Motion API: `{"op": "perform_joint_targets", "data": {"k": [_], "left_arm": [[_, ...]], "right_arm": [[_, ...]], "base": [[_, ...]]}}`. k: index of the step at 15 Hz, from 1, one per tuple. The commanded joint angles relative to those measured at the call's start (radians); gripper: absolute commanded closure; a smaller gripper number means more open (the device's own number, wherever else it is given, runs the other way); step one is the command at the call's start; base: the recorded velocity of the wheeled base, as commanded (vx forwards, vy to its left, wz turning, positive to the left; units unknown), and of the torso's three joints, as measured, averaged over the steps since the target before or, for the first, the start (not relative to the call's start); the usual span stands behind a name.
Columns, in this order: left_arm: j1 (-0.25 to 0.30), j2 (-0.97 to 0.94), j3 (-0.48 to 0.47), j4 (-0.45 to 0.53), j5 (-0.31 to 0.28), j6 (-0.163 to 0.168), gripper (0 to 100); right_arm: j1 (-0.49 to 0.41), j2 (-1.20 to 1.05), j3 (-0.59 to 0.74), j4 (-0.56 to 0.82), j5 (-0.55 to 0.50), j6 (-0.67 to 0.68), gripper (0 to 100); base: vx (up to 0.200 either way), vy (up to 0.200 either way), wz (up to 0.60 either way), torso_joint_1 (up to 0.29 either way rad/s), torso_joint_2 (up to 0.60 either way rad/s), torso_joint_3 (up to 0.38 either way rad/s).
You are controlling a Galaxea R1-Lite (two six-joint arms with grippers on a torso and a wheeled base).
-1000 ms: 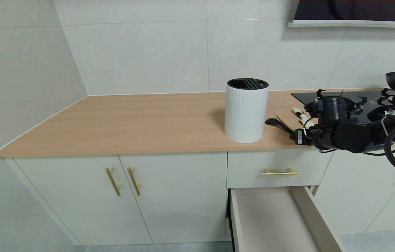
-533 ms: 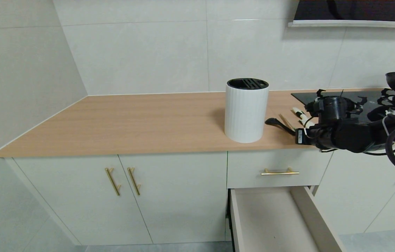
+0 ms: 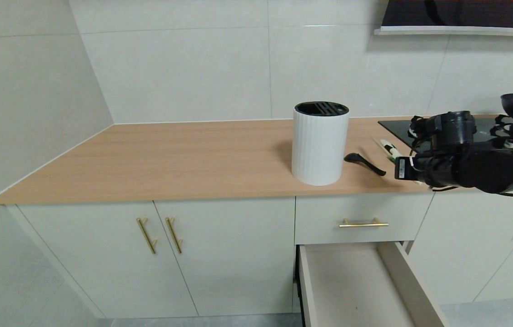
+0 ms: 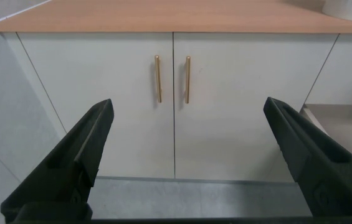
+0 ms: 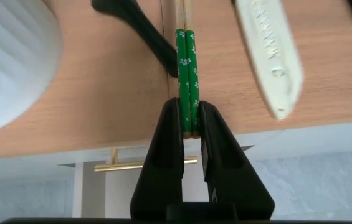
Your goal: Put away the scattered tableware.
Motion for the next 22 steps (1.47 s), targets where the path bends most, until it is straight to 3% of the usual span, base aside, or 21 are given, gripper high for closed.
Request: {"op": "perform_joint_targets", "data": {"k": [1, 5, 10, 13, 17, 22], "left_arm": [[0.000, 0.002, 0.000, -0.001, 0.001, 0.000, 0], [0.000, 0.002, 0.000, -0.001, 0.001, 0.000, 0], [0.000, 0.002, 0.000, -0.001, 0.001, 0.000, 0], [0.000, 0.002, 0.000, -0.001, 0.001, 0.000, 0], [0.000, 0.002, 0.000, -0.001, 0.001, 0.000, 0], [0.000, 0.002, 0.000, -0.001, 0.001, 0.000, 0]], "right_arm": [[0.015, -0.115, 0.034, 0.055, 0.001, -0.003, 100], [0.035, -0.293, 0.155, 0.185, 0.012, -0.039, 100], [0.073, -0.542, 0.373, 0.203, 0.013, -0.085, 100], [0.140, -0.622, 0.466, 0.203, 0.013, -0.102, 100], [0.263, -0.681, 0.543, 0.203, 0.013, -0.154, 100], [0.303, -0.681, 0.584, 0.197, 0.015, -0.203, 100]], "base": [[0.000, 0.000, 0.00, 0.000, 0.00, 0.000], [0.000, 0.000, 0.00, 0.000, 0.00, 0.000], [0.000, 0.000, 0.00, 0.000, 0.00, 0.000], [0.000, 0.000, 0.00, 0.000, 0.00, 0.000], [0.000, 0.000, 0.00, 0.000, 0.00, 0.000], [0.000, 0.000, 0.00, 0.000, 0.00, 0.000]]}}
